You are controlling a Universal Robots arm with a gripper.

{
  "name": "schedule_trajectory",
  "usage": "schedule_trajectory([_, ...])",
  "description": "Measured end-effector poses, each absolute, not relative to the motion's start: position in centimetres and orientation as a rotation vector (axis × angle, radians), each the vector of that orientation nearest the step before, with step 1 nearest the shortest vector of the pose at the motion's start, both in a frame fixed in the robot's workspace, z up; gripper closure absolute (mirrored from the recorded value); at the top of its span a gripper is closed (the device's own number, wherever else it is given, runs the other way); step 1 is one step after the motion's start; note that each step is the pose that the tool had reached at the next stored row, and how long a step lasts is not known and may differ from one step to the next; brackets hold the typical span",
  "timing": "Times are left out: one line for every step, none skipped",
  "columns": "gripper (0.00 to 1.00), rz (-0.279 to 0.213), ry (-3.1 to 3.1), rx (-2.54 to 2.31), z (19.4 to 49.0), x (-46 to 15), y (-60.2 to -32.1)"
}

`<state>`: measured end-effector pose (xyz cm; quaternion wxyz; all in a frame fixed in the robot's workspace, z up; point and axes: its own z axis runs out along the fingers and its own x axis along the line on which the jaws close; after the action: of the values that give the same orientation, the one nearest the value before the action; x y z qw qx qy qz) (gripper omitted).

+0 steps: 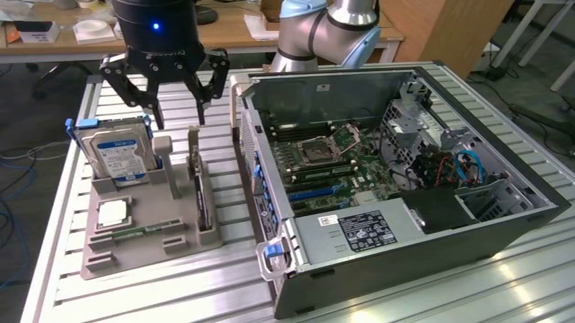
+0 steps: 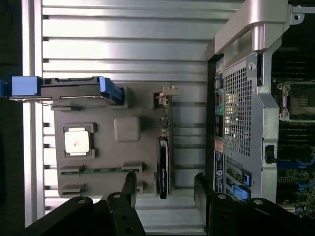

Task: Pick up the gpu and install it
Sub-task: 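Pick up the gpu and move the gpu toward the slot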

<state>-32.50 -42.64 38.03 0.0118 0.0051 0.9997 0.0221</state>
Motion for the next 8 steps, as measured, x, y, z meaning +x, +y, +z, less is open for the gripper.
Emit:
schedule_trajectory([0.41, 0.069, 3.117, 0.012, 37.98, -32.50, -42.74])
schedule_trajectory([0.41, 0.069, 3.117, 0.008, 37.93, -32.50, -42.83])
schedule_trajectory([0.41, 0.069, 3.117, 0.005, 37.87, -32.50, -42.93])
schedule_trajectory([0.41, 0.069, 3.117, 0.002, 37.81, -32.50, -43.06])
schedule_trajectory([0.41, 0.069, 3.118, -0.001, 37.75, -32.50, -43.18])
schedule_trajectory([0.41, 0.069, 3.118, -0.005, 37.69, -32.50, -43.32])
schedule_trajectory([0.41, 0.069, 3.118, -0.008, 37.63, -32.50, -43.47])
schedule_trajectory([0.41, 0.069, 3.118, -0.012, 37.56, -32.50, -43.61])
